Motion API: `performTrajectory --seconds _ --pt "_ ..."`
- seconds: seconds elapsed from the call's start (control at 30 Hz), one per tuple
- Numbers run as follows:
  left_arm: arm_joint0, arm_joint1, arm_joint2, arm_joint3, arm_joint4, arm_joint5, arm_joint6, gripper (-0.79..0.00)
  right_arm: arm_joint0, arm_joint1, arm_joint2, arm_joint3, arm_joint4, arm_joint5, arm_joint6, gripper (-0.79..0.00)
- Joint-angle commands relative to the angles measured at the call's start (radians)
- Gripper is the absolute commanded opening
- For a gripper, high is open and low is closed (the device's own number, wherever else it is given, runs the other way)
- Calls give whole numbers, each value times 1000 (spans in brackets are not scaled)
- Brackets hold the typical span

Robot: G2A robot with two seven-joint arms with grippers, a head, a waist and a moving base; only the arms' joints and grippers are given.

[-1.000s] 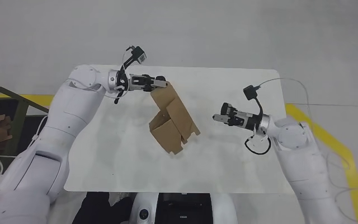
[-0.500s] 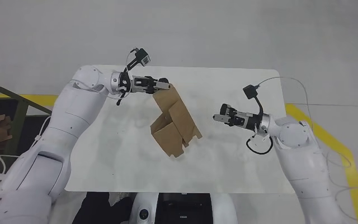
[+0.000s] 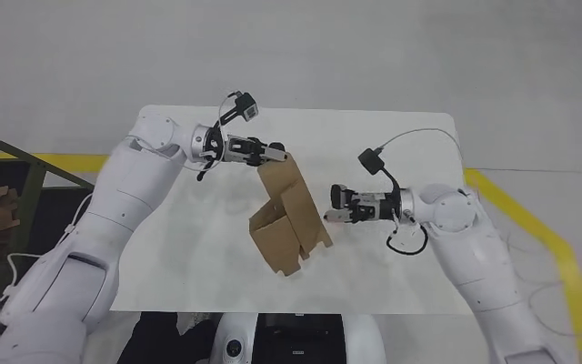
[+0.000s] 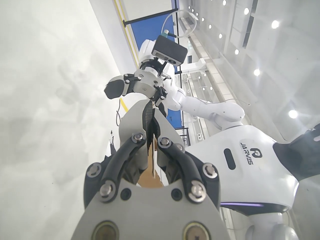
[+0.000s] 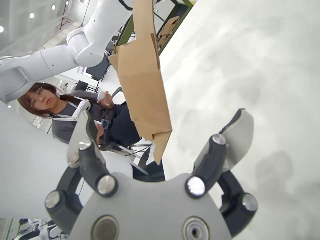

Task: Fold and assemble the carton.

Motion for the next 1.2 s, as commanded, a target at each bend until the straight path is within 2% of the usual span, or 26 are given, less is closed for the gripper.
performTrajectory --seconds 0.0,0.13,0.17,0.23,0.27,0.4,0.73,0.97,1.07,1.17 --pt "-7 -7 8 15 -15 6 -17 -785 10 0 -26 -5 8 5 4 0" --pt "-19 -22 28 39 -33 14 -38 -785 26 6 -74 -17 36 11 10 -6" --pt "-22 -26 32 45 -38 14 -43 -785 31 8 -85 -19 43 13 12 -99" --pt "-28 -34 40 57 -37 9 -45 -785 40 13 -106 -23 56 16 16 -169" --pt "-31 -37 44 62 -37 6 -47 -785 45 16 -117 -25 61 18 17 -277" --pt "-42 -48 53 79 -39 3 -60 -785 61 27 -149 -18 86 14 13 -382" --pt "-49 -64 54 102 -37 9 -67 -785 96 58 -223 -7 173 1 1 -465" --pt "-50 -70 47 111 -28 10 -68 -785 124 84 -279 -5 209 -16 -16 -496" --pt "-49 -71 46 108 -20 13 -71 -785 138 94 -304 3 220 -26 -26 -536" --pt "-47 -73 43 105 -14 15 -73 -785 153 102 -328 12 232 -35 -35 -616"
